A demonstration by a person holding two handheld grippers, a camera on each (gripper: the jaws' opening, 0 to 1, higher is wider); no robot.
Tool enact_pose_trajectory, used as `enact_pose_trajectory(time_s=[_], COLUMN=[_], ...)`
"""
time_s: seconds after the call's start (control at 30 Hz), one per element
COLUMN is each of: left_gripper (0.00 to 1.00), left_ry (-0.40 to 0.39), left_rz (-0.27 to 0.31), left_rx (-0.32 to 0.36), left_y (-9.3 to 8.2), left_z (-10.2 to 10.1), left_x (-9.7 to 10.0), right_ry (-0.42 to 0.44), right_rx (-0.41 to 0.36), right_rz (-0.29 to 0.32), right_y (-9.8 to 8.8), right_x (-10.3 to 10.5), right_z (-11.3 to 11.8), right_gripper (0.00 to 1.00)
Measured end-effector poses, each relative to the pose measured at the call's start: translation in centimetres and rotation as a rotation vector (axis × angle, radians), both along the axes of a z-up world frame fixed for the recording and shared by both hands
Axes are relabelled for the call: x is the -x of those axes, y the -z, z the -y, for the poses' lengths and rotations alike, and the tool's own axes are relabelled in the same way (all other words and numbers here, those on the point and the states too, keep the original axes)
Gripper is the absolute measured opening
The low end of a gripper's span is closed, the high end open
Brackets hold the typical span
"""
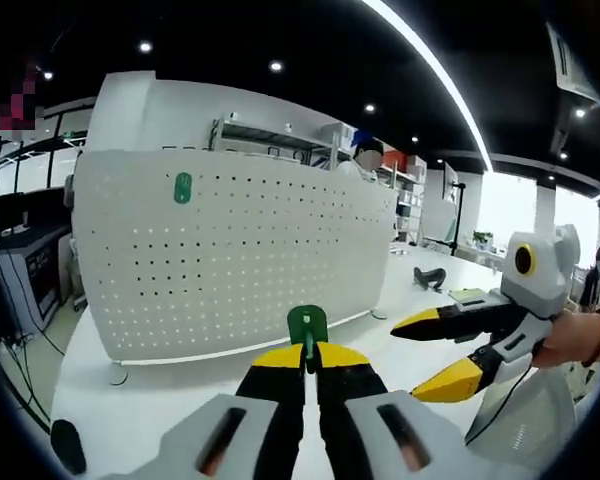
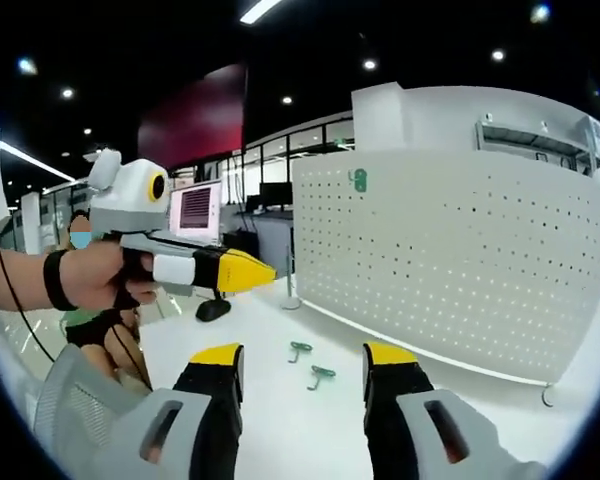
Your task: Insert the hook assembly into the mounting plate slot until the hook locks in place.
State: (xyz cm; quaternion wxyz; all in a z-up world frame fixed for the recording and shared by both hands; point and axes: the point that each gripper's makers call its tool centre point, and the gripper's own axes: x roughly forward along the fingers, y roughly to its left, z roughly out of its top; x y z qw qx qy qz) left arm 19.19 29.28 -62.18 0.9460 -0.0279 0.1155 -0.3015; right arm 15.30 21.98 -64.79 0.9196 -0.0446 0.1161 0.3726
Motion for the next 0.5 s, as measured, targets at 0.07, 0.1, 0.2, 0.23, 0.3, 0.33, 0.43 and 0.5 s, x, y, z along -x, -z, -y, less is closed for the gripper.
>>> enact_pose_trajectory(time_s=[0.07,0.1,0.2,0.23,0.3,0.33,0.43,0.5], left_gripper=[0.02,0.02,0.02,0.02,0.02,0.02,0.02,0.03], left_ry=[0.009,0.010,0.008,0.007,-0.005,-0.012,-0.032,-0.047], left_rz=[-0.009,-0.010,0.000,-0.001,0.000,0.004,0.011,0.020], left_rx=[0.006,0.003,0.004,0.009,0.009,0.010,0.020,0.017], left_y=[0.0,0.0,-0.5,-0.6,-0.6,-0.7,-1.1,-1.6], left_z=[0.3,0.4,0.6,0.6,0.5,0.4,0.2,-0.1], left_x=[-0.1,-0.2,-0.3,-0.5,-0.9,-1.1,-1.6,-2.0], right_ry=[0.005,0.006,0.021,0.025,0.034,0.037,0.037,0.027], right_rx=[-0.005,0.000,0.004,-0.001,-0.009,-0.012,-0.017,-0.009], right_rz=[-0.018,-0.019,-0.007,-0.010,-0.017,-0.014,-0.022,-0.024], right_y=[0.3,0.5,0.4,0.4,0.4,0.4,0.5,0.7], right_x=[0.3,0.5,0.7,0.7,0.7,0.8,1.1,1.3], right_z=[0.4,0.5,1.0,1.1,1.3,1.4,1.4,1.3], right_gripper=[0.51,0.52,0.55,0.56,0.57,0.57,0.56,0.56])
